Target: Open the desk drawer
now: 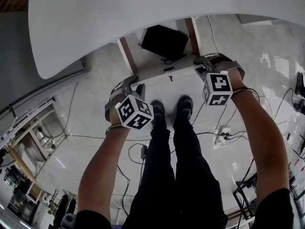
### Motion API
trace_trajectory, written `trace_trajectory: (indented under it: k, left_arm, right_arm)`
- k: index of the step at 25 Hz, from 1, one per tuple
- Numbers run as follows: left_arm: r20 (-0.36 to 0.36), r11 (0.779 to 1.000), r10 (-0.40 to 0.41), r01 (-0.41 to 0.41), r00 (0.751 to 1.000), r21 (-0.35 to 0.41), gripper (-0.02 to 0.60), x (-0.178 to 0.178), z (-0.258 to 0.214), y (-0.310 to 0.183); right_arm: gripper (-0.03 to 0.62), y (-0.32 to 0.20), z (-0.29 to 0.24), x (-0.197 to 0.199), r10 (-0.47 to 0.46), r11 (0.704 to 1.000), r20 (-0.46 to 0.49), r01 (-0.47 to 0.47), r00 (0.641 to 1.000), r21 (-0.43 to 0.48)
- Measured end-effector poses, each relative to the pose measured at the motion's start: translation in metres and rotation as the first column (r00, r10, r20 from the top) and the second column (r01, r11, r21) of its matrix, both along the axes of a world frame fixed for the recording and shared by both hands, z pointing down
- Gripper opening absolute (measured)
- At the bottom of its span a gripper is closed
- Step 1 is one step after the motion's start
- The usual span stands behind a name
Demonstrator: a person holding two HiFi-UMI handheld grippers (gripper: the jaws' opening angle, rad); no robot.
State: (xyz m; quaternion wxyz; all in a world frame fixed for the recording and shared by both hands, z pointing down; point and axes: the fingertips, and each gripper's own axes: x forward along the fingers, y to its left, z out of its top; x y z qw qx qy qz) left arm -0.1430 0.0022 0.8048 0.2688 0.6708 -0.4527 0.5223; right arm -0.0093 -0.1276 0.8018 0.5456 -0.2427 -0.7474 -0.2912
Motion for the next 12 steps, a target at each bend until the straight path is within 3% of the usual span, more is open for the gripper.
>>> trace_trajectory:
  k: [8, 12]
  left_arm:
    - [0.002, 1.000, -0.001, 0.001, 1.000, -0.012, 0.115, 0.007, 0.015, 0.010]
    - [-0.020, 0.999, -0.021, 0.021, 1.000, -0.034, 0.117, 0.006, 0.015, 0.009]
  right_arm:
    - [0.071, 0.011, 0.014, 0.008, 0.021, 1.000, 0.010, -0.021, 1.000, -0.005]
    - [0.067, 0.012, 0.013, 0.007, -0.048, 0.999, -0.015, 0.048, 0.999, -0.006]
